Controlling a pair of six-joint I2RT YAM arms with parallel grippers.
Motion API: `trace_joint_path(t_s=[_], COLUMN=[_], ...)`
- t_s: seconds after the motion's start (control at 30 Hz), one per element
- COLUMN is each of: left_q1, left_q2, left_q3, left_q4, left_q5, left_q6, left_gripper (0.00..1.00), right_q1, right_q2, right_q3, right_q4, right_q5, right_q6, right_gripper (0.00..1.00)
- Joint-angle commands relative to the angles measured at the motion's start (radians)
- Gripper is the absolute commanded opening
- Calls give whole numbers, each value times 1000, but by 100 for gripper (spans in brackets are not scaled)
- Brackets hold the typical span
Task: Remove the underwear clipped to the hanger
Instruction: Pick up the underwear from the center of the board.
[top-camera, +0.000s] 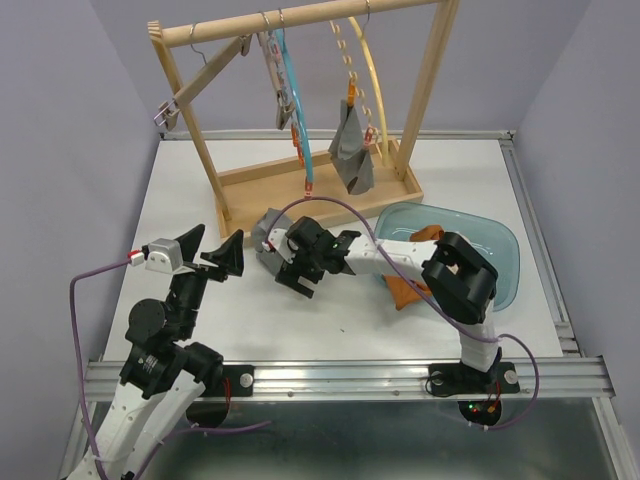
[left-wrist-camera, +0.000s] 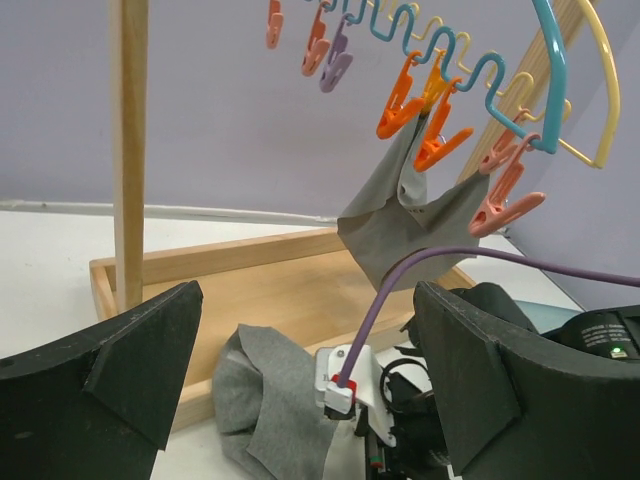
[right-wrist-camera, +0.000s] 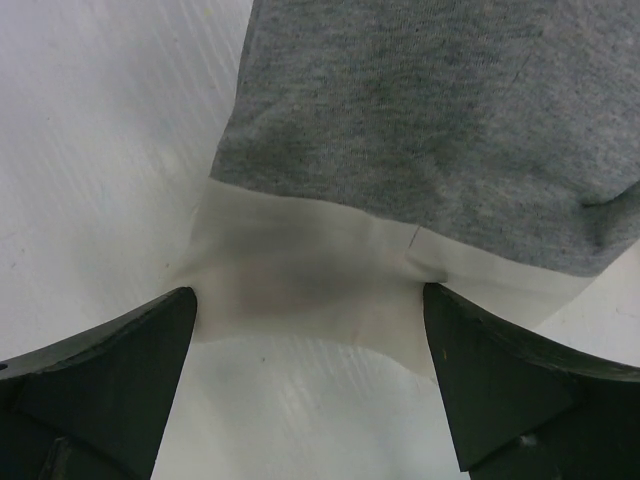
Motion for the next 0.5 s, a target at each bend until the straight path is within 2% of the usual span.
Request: trace_joint_path(t_s=[0.0,0.1,0.17,0.3,0.33,0.4,0.43,0.47], left_q1=[8,9,12,12,11,14,14,14], left_q2=[-8,-7,-7,-10,-13,-15,-15,-16], left_q3=[-4,-4,-3,-4,-4,-4,-4,-4], left_q4=[38,38,40,38,40,40,40,38], left_q5=[4,8,10,15,16,16,16,19], left_q6=[-4,-4,-4,-4,-2,-2,-4,-2], left_gripper=[99,99,99,99,99,99,99,99], right_q1=[11,11,11,11,11,11,11,11], right_q2=[33,55,70,78,74,40,23,3], right_q3=[83,92,96,83,64,37,2,-18], right_q4=[78,92,94,92,92,90,90,90], right_q5=[33,28,18,-30,-38,-53,-59,-71], right_q6=[48,53,54,45,39,21,-7,-21], right_gripper=[100,100,95,54,37,23,11,7])
